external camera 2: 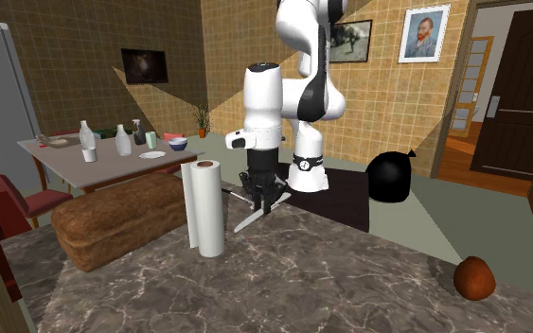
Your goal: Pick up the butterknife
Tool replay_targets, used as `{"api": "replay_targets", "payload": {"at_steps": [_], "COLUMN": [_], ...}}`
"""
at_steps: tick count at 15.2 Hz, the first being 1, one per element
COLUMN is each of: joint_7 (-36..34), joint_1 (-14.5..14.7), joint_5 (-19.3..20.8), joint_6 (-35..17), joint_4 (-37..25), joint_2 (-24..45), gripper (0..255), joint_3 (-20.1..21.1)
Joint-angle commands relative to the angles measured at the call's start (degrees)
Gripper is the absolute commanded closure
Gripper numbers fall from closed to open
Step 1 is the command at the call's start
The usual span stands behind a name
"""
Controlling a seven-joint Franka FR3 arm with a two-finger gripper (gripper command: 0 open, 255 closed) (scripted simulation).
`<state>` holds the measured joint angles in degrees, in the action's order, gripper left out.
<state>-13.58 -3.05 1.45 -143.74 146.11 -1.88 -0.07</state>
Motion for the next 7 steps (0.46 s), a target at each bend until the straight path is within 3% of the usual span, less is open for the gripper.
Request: {"api": "replay_targets", "payload": {"at_steps": [1,7], "joint_7": [0.0,0.1], "joint_1": [0.0,0.1], "joint_5": [-0.1,-0.2], "joint_6": [1.7,5.3], "joint_4": [-0.3,-1.1], "joint_2": [-1.4,-4.1], "gripper": [255,255], "joint_3": [0.0,0.1]}}
